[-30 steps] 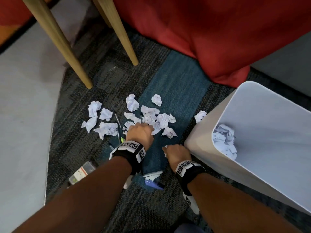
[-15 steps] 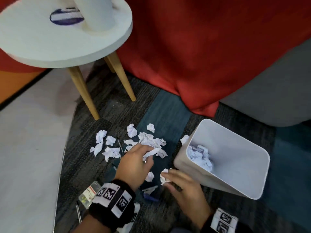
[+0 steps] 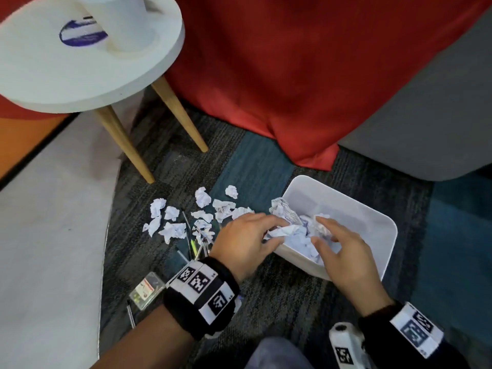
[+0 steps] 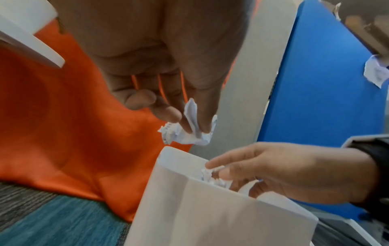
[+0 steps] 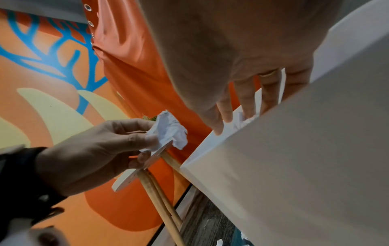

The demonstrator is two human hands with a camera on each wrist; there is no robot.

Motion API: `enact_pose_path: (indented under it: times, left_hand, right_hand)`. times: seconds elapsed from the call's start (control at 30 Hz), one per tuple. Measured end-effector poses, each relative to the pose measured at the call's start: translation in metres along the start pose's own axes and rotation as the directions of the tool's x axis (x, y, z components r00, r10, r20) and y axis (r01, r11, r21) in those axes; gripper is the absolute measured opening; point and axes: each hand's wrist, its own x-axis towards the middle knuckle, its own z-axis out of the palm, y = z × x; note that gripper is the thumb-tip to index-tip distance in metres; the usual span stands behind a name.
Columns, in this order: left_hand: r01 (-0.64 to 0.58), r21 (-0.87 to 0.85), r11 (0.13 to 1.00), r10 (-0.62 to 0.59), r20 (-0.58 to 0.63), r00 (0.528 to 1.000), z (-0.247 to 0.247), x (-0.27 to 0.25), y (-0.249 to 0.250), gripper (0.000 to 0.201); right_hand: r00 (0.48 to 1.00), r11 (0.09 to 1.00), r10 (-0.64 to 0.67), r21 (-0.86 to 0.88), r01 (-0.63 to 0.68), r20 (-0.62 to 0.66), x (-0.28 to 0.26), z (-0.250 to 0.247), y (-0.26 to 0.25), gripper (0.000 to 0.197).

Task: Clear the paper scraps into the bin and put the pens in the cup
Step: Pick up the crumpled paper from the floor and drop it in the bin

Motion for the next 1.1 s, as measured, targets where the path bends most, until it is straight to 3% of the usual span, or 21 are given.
enact_pose_path:
  times: [0.1, 0.17, 0.27, 0.33, 0.4, 0.47, 0.53, 0.63, 0.73, 0.83, 0.87, 0.97, 1.1]
  left_hand:
    - [0.006, 0.081, 0.997, -0.02, 0.179, 0.984, 0.004, 0.011, 0.011, 0.048]
    - [-0.031, 0.124, 0.992, 0.004, 0.211, 0.978, 0.0, 0.017, 0.015, 0.052]
    - [-0.023, 0.017, 1.0, 0.022, 0.053, 0.998, -0.013, 0.021, 0.001, 0.036]
    - [0.066, -0.086, 0.994, -0.072, -0.074, 0.995, -0.02, 0.02, -0.023, 0.022]
    - [0.194, -0.116, 0.974, -0.205, -0.09, 0.975, -0.021, 0.017, -0.057, 0.015]
    - [0.303, -0.077, 0.95, -0.306, -0.025, 0.952, -0.008, 0.006, -0.098, 0.011]
    - [0.373, -0.034, 0.927, -0.37, 0.069, 0.926, 0.017, -0.009, -0.136, 0.009]
    - [0.39, 0.08, 0.917, -0.398, 0.234, 0.887, 0.073, -0.022, -0.18, 0.009]
    - [0.365, 0.141, 0.92, -0.391, 0.39, 0.834, 0.133, -0.011, -0.214, 0.015]
    - [0.278, 0.19, 0.942, -0.336, 0.523, 0.783, 0.184, -0.003, -0.232, 0.033]
    - [0.272, 0.208, 0.939, -0.342, 0.524, 0.78, 0.196, -0.003, -0.234, 0.039]
    - [0.311, 0.22, 0.925, -0.377, 0.416, 0.828, 0.22, -0.011, -0.239, 0.042]
    - [0.231, 0.246, 0.941, -0.322, 0.451, 0.832, 0.221, -0.02, -0.244, 0.034]
  right_hand:
    - [0.999, 1.0, 0.02, -0.002, -0.02, 0.032, 0.004, -0.01, 0.003, 0.031]
    - [0.999, 0.997, 0.01, -0.077, -0.006, 0.051, 0.007, -0.012, 0.009, 0.026]
    - [0.996, 0.992, 0.024, -0.125, -0.013, 0.082, 0.012, -0.016, 0.015, 0.02]
    - [0.992, 0.992, 0.027, -0.125, -0.012, 0.123, 0.014, -0.017, 0.016, 0.019]
    - [0.989, 0.988, 0.021, -0.155, 0.002, 0.144, 0.016, -0.019, 0.014, 0.028]
    - [0.992, 0.983, 0.031, -0.182, -0.009, 0.12, 0.016, -0.02, 0.004, 0.039]
    - [0.999, 0.993, -0.033, -0.113, 0.036, 0.03, 0.014, -0.021, -0.021, 0.039]
    - [0.964, 0.962, -0.252, 0.082, 0.259, -0.087, -0.003, -0.009, -0.078, 0.023]
    - [0.92, 0.888, -0.392, 0.263, 0.378, 0.003, -0.016, 0.044, -0.107, 0.013]
    - [0.917, 0.908, -0.359, 0.292, 0.299, 0.176, -0.006, 0.124, -0.097, 0.014]
    - [0.925, 0.929, -0.311, 0.273, 0.249, 0.216, 0.0, 0.151, -0.087, 0.016]
    - [0.94, 0.98, -0.172, 0.147, 0.133, 0.294, 0.03, 0.221, -0.049, 0.022]
    - [0.969, 0.999, -0.022, -0.04, 0.033, 0.246, 0.073, 0.287, 0.001, 0.036]
